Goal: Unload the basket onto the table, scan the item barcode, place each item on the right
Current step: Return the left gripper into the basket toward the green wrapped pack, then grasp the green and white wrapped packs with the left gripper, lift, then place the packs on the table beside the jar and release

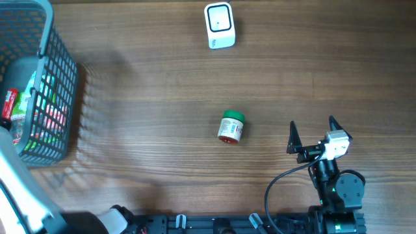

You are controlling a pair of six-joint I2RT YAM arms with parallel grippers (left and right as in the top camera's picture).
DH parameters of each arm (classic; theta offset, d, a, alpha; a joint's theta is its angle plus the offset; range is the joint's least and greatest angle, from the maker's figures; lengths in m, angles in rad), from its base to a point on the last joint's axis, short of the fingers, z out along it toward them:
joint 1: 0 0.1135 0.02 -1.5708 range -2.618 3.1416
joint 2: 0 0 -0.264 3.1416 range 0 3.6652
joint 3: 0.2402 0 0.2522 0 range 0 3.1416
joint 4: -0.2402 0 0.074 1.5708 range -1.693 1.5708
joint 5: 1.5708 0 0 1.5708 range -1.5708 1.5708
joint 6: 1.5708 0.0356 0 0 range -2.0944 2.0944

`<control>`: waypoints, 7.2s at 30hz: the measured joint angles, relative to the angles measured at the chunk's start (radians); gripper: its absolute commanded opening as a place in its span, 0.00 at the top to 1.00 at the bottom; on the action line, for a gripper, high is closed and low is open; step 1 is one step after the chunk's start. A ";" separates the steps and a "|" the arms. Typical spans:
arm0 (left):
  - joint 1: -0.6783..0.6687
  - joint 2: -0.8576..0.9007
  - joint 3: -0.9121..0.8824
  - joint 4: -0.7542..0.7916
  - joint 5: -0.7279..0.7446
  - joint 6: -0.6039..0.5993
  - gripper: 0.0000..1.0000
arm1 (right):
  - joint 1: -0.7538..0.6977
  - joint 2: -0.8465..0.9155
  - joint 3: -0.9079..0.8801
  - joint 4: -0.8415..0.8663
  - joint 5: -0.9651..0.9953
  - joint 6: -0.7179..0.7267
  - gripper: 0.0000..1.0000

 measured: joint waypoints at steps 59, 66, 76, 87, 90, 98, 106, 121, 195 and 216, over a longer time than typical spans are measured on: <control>0.031 0.688 0.005 0.294 0.597 0.694 0.29 | 0.000 0.000 0.000 0.000 0.000 0.000 0.00; 0.031 0.614 0.005 0.249 0.578 0.679 0.30 | 0.000 0.000 0.000 0.000 0.000 0.000 0.00; 0.031 0.520 0.005 0.008 0.485 0.642 0.34 | 0.000 0.000 0.000 0.000 0.000 0.000 0.00; 0.076 0.520 0.005 -0.154 0.396 0.521 0.33 | 0.000 0.000 0.000 0.000 0.000 0.000 0.00; 0.101 0.520 0.005 -0.169 0.387 0.504 0.26 | 0.000 0.000 0.000 0.000 0.000 0.000 0.00; 0.121 0.520 0.005 -0.150 0.372 0.483 0.00 | 0.000 0.000 0.000 0.000 0.000 0.000 0.00; 0.121 0.520 0.005 -0.123 0.363 0.483 0.00 | 0.000 0.000 0.000 0.000 0.000 0.000 0.00; 0.144 0.530 0.005 -0.086 0.359 0.499 0.00 | 0.000 0.000 0.000 0.000 0.000 0.000 0.00; -0.380 -0.061 0.237 -0.446 0.707 0.217 0.84 | 0.000 0.000 0.000 0.000 0.000 0.000 0.00; -1.043 0.255 -0.354 0.088 0.558 -0.124 0.79 | 0.000 0.000 0.000 0.000 -0.002 0.000 0.00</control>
